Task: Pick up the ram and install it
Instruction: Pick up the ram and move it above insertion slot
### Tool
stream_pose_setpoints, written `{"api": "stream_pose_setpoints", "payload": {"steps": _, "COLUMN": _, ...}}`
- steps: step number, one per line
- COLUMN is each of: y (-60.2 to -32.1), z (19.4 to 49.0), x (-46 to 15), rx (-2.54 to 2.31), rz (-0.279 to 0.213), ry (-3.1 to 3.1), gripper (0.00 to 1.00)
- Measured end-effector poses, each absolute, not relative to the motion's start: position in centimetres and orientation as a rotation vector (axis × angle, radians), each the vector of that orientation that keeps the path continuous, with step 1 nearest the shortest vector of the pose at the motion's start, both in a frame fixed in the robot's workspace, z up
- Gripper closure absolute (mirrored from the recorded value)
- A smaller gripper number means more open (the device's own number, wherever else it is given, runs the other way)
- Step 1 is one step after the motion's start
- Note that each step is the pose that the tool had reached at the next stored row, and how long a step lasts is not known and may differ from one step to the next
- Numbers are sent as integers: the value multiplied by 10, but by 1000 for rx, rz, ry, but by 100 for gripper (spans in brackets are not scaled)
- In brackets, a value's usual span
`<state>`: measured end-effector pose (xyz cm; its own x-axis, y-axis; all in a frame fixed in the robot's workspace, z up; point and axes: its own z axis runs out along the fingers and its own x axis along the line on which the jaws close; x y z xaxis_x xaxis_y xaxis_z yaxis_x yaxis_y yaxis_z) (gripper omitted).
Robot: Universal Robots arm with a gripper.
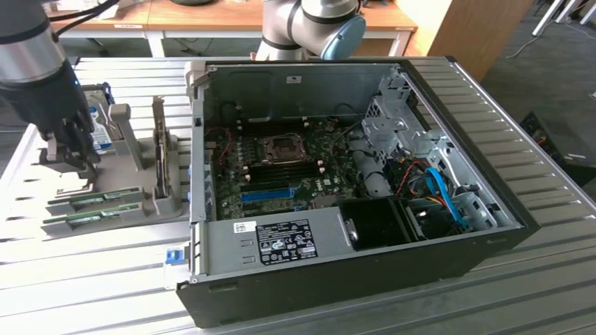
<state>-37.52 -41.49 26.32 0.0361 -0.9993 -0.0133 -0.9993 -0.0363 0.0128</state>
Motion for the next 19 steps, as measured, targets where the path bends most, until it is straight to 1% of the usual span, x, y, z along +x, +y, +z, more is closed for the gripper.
{"api": "stream_pose_setpoints", "payload": {"steps": 14, "y": -415, "z": 240, "x": -375, "rx": -2261, "rz": 29, "ry": 2181, "gripper": 64}}
{"api": "stream_pose_setpoints", "payload": {"steps": 19, "y": -415, "z": 237, "x": -375, "rx": -2261, "rz": 29, "ry": 2181, "gripper": 64}}
